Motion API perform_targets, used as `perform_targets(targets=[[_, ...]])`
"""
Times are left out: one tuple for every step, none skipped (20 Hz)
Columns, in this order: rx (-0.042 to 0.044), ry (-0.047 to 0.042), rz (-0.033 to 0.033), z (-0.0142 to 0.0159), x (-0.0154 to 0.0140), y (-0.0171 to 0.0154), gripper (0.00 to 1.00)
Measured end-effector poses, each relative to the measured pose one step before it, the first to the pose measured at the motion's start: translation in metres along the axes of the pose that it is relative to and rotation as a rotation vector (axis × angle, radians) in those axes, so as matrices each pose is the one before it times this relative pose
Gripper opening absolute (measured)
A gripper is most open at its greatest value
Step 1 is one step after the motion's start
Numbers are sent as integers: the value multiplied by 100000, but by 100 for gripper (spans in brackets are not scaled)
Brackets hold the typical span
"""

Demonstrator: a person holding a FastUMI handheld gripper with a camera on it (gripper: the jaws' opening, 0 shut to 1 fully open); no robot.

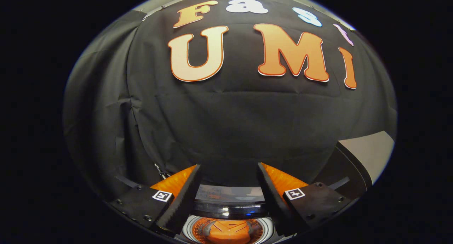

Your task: Put the clothes into the washing machine and then close the washing machine lid.

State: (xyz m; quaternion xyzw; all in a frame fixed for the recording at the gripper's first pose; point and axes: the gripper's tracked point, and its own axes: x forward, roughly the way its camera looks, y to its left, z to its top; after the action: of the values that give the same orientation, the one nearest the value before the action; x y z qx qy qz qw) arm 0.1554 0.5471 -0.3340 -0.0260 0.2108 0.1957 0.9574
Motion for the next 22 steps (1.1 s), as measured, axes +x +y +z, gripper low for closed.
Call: perform_targets(targets=[[49, -508, 22, -261, -259, 73, 100], [-97, -209, 29, -184, -492, 40, 100], [-230, 485, 110, -494, -297, 40, 100], [-9, 1427, 127, -642, -337, 70, 99], [154, 1549, 379, -557, -602, 121, 99], [294, 1421, 293, -589, -370, 78, 99], [100, 473, -124, -560, -174, 31, 99], [-274, 702, -285, -741, -475, -86, 99], [302, -810, -22, -467, -403, -26, 98], [-560, 1802, -443, -1160, -361, -237, 98], [1429, 3452, 1070, -2042, -114, 11, 98], [2792, 3431, 329, -1800, -312, -289, 98], [2813, 960, -351, -1222, -173, -202, 98], [952, 108, -1119, -718, -58, -347, 98], [-540, 580, -981, -518, 295, -366, 98], [-1546, 1318, -655, -465, -60, -246, 97], [-1312, 446, -588, -371, -208, 118, 97], [-625, -429, -373, 89, -121, -49, 97], [-30, -522, -243, 469, -307, -145, 97], [99, -846, 106, 517, -234, 23, 96], [-10, -808, 198, 617, -486, 128, 96], [-316, -803, 125, 467, -254, 84, 96]])
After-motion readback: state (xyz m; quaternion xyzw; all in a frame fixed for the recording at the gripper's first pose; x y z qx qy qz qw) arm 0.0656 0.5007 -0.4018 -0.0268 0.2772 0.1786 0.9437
